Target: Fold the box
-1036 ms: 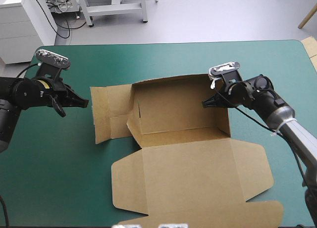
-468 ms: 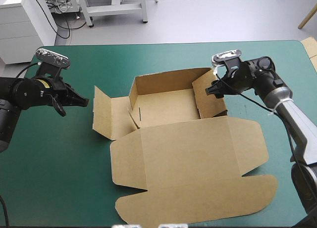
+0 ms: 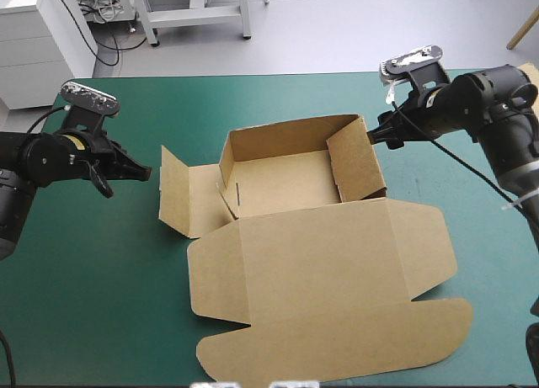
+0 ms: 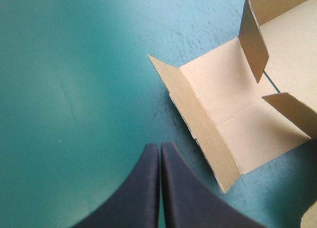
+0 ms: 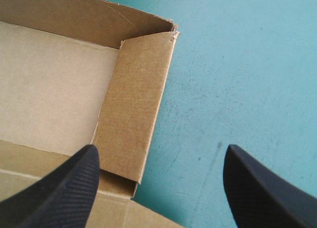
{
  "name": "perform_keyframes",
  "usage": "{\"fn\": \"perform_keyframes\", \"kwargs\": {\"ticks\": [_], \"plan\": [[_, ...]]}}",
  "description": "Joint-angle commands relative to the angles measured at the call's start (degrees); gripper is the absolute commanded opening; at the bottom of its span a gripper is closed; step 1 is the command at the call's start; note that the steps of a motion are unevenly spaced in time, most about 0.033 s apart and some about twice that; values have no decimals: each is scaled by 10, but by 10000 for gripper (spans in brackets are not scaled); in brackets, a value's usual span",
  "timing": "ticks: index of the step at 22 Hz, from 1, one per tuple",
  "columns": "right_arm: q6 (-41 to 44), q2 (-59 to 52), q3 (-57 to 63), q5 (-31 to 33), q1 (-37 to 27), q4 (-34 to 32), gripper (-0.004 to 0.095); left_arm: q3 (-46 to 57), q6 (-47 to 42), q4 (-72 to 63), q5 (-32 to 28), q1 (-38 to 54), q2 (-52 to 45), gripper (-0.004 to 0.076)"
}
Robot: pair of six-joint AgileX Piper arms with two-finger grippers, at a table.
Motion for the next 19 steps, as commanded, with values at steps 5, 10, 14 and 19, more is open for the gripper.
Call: {"fn": "perform_keyframes", "kwargs": {"ticks": [5, 10, 14, 19], "plan": [[-13, -52, -24, -2, -3, 1, 647, -14, -6, -10, -24, 1, -16, -8], [-13, -39, -22, -2, -3, 3, 647, -14, -5, -11, -27, 1, -15, -8], [-13, 13, -22, -2, -3, 37, 646, -14, -5, -11, -25, 1, -15, -8], [-13, 107, -22, -3, -3, 48, 645, -14, -5, -12, -23, 1, -15, -8]]}}
